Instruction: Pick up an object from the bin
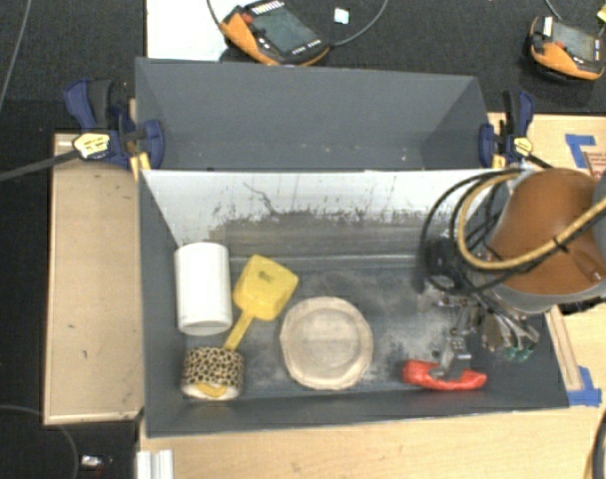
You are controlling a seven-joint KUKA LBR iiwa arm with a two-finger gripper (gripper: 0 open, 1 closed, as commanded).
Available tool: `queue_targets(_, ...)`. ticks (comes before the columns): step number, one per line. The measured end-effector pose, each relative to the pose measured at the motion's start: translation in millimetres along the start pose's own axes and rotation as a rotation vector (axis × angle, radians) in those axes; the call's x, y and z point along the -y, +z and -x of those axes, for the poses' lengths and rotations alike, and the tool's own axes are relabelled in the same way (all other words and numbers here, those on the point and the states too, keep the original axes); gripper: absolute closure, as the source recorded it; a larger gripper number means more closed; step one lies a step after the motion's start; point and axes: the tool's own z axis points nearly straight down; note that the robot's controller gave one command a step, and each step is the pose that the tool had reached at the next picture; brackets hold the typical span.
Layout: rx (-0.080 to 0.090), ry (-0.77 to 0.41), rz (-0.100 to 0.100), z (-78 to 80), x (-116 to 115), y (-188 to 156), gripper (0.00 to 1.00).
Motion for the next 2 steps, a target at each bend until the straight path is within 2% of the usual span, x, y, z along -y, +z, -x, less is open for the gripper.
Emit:
queue_targets(1,0.008,-0.005,-0.001,2.0,-0.2,-3.7,0.0)
queue_targets(2,0.016,-0.133,-0.003,0.7,37.4,75.2,0.0)
